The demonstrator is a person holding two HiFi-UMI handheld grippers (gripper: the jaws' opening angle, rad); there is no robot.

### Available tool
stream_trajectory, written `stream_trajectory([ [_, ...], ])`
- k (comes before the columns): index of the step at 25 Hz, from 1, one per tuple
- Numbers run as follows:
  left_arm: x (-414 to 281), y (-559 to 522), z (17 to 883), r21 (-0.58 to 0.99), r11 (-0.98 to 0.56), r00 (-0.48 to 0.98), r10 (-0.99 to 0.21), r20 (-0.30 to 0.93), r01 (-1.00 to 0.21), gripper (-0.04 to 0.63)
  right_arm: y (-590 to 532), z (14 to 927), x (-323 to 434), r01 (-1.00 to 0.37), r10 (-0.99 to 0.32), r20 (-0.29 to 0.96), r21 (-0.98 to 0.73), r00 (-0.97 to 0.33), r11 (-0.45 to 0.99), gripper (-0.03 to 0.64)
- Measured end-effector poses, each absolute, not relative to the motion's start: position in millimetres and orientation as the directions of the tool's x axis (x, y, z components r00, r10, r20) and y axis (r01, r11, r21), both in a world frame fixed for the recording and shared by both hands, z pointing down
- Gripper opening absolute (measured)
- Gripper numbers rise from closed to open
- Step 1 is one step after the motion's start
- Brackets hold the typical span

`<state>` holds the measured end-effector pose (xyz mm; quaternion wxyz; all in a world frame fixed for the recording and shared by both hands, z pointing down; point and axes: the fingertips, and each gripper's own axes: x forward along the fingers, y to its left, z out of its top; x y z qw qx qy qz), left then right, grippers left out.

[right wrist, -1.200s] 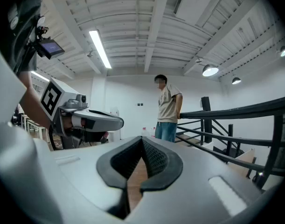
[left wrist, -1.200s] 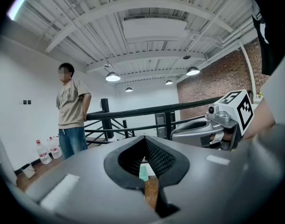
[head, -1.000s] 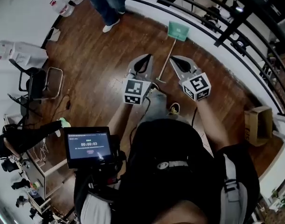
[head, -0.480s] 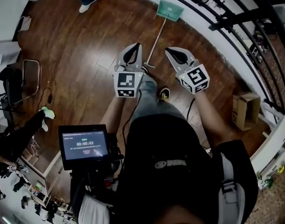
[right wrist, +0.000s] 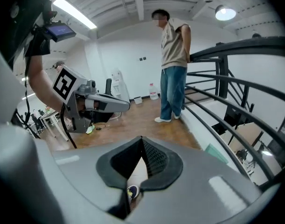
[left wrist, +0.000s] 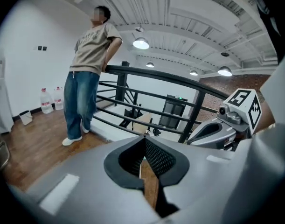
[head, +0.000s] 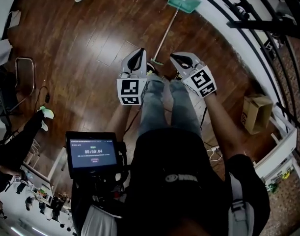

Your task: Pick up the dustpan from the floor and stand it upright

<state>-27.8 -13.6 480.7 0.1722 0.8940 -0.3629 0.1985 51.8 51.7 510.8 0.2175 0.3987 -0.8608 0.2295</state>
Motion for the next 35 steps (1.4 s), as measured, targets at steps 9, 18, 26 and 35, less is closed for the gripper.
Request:
stream_trajectory([
  [9, -26, -15, 714, 0.149, -0.589, 0.533, -0.559, 0.635, -0.795, 0.020, 69, 812, 49, -0.644, -0.251, 0.676, -0.424, -0.693, 0.637, 0.003],
  [18, -65, 38, 904, 0.129, -0.519, 0.426, -0.509, 0.748, -0.845, 0.020, 137, 1007, 28, -0.599, -0.012, 0.777, -0.476, -0.630, 0.644, 0.003],
  [26, -71, 47, 981, 0.184, -0.480, 0.447, -0.521, 0.727, -0.858, 0.020, 191, 1141, 3, -0.570, 0.162, 0.825, -0.502, -0.541, 0.651, 0.119],
  [35, -79, 42, 993, 0.219, -0.426, 0.440, -0.539, 0.718, -0.878, 0.020, 229, 1217, -11, -0.443, 0.178, 0.948, -0.283, -0.263, 0.851, 0.107],
])
